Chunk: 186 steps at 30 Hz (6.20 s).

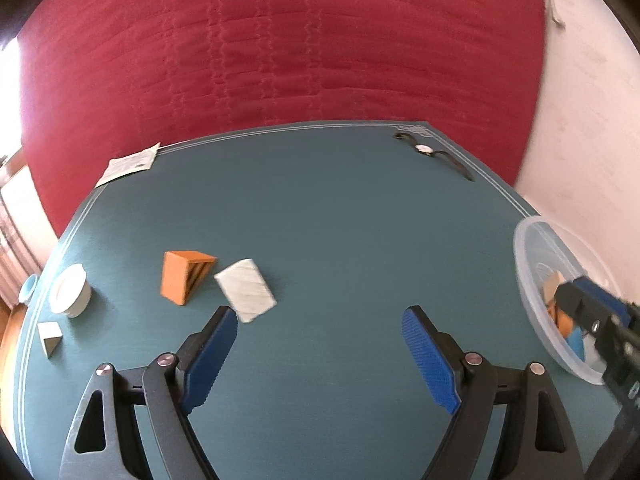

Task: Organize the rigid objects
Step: 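Release the adapter with the right tool and move both tools back toward the blocks, then grasp the orange block with the left tool, then grasp the white square tile with the right tool while the left tool holds the orange block, then carry the orange block and white tile over the clear bowl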

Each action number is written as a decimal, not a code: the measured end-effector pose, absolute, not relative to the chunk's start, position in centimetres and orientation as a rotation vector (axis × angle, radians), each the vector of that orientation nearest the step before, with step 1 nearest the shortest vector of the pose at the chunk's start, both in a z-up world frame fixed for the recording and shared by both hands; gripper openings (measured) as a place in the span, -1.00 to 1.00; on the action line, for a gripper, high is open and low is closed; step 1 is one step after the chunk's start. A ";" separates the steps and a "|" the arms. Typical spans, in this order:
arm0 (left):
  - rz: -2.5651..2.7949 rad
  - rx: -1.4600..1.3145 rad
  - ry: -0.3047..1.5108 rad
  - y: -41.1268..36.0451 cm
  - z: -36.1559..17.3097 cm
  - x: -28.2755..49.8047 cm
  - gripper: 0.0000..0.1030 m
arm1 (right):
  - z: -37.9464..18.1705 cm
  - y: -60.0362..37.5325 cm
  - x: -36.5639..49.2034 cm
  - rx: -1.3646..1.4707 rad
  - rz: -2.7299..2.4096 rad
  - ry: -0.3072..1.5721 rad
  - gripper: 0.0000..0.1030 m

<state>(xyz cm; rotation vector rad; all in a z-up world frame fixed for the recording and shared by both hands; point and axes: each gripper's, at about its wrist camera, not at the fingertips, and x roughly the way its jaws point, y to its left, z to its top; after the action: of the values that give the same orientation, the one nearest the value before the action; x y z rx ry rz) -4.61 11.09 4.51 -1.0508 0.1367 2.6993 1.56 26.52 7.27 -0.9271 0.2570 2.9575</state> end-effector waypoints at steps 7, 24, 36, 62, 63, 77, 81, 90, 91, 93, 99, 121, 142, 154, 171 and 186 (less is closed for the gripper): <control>2.764 -1.064 0.125 8.3 4.5 -5.7 0.88 | 6.1 22.4 0.6 -1.040 3.028 0.221 -0.35; 2.884 -1.199 0.078 2.0 3.2 -9.6 0.88 | 3.4 19.0 -0.8 -1.243 3.041 0.226 -0.34; 2.868 -1.281 0.150 1.4 1.4 -12.4 0.70 | 2.5 18.0 -1.2 -1.308 3.039 0.210 -0.33; 2.756 -1.223 -0.008 1.1 1.5 -13.2 -0.32 | 2.2 14.3 -3.7 -1.390 3.041 0.129 -0.33; 2.760 -1.226 -0.015 0.9 1.5 -13.1 -0.32 | 2.2 14.2 -4.0 -1.394 3.040 0.130 -0.33; 2.843 -1.201 -0.077 -1.1 2.5 -12.0 -0.33 | 2.6 10.7 -9.9 -1.430 3.124 0.081 -0.33; 2.849 -1.212 -0.100 -1.6 2.4 -12.1 -0.33 | 2.4 9.7 -11.1 -1.420 3.141 0.022 -0.33; 2.855 -1.220 -0.111 -2.0 2.5 -12.0 -0.33 | 2.5 8.9 -12.8 -1.415 3.158 -0.009 -0.32; 2.856 -1.220 -0.116 -2.1 2.5 -12.1 -0.33 | 2.5 8.9 -12.8 -1.416 3.163 -0.016 -0.32; 2.858 -1.221 -0.126 -2.4 2.6 -12.1 -0.33 | 2.6 8.6 -12.9 -1.412 3.172 -0.069 -0.32; 2.869 -1.223 -0.130 -2.6 2.6 -12.1 -0.33 | 2.2 8.6 -14.1 -1.383 3.169 -0.132 0.12; 2.852 -1.218 -0.107 -2.4 2.4 -12.1 -0.33 | 1.7 8.6 -13.0 -1.393 3.159 -0.120 -0.33; 2.755 -1.134 0.008 1.9 2.8 -9.8 -0.33 | 3.6 16.3 -5.8 -1.301 3.095 0.155 -0.36; 2.708 -1.109 0.069 3.9 2.6 -8.7 -0.33 | 5.4 20.4 -3.0 -1.184 3.038 0.275 -0.36; 2.681 -1.099 0.148 6.7 2.6 -6.7 -0.33 | 7.5 29.3 1.2 -0.970 2.853 0.357 -0.36; 2.622 -1.123 0.131 9.2 3.3 -5.6 -0.33 | 6.4 35.8 2.1 -0.928 2.699 0.398 -0.36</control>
<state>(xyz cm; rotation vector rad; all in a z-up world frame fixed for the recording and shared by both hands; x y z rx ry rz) -5.64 9.18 3.33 -1.1234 0.1310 2.6221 2.07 35.77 6.44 -0.9284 0.3985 2.6992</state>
